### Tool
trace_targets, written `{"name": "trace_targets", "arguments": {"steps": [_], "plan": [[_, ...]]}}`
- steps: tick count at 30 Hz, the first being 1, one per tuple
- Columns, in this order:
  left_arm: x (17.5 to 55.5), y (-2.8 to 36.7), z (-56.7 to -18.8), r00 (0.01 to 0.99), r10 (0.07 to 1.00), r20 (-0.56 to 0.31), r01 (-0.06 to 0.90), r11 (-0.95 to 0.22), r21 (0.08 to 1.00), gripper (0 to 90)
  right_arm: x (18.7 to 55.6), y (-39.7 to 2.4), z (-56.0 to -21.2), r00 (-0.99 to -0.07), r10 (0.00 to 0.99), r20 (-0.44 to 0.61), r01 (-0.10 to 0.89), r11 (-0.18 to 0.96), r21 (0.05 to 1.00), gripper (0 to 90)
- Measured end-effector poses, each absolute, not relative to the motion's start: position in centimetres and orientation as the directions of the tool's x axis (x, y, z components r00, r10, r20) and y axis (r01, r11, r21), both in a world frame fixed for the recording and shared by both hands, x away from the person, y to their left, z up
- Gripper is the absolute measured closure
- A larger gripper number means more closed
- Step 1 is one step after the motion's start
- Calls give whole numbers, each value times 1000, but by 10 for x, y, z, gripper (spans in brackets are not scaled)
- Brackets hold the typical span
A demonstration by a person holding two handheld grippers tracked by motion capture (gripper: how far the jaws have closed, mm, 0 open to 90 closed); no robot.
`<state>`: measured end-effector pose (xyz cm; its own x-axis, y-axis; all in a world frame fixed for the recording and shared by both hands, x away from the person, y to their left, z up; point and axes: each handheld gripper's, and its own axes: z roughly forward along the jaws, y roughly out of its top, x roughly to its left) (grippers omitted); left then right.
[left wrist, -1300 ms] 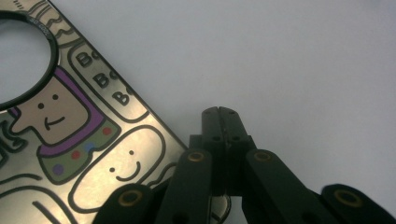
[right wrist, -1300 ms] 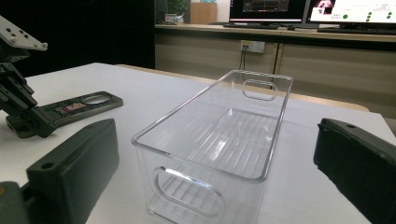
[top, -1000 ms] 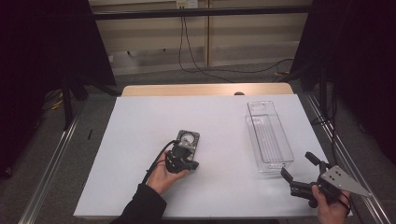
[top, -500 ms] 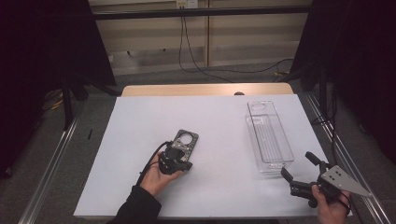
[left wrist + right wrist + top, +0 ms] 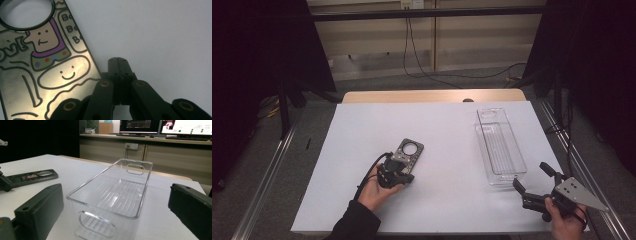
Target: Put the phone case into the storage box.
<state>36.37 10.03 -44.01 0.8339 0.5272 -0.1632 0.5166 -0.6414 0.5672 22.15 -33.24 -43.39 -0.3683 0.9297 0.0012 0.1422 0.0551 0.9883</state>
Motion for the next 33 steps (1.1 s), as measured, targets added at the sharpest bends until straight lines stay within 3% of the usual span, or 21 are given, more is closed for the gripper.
{"name": "trace_targets", "arguments": {"steps": [9, 18, 23, 33], "plan": [[361, 100, -435, 841, 518, -159, 499, -626, 599, 900, 221, -333, -434, -370, 929, 2, 142, 54, 988, 0], [353, 109, -414, 847, 512, -143, 455, -559, 693, 885, 221, -333, -434, -370, 929, -1, 141, 57, 988, 0], [351, 115, -408, 844, 516, -147, 448, -526, 723, 795, 221, -332, -433, -366, 931, -1, 140, 56, 988, 0], [346, 127, -398, 812, 567, -140, 459, -471, 753, 414, 222, -332, -434, -367, 930, 7, 143, 49, 988, 0]]}}
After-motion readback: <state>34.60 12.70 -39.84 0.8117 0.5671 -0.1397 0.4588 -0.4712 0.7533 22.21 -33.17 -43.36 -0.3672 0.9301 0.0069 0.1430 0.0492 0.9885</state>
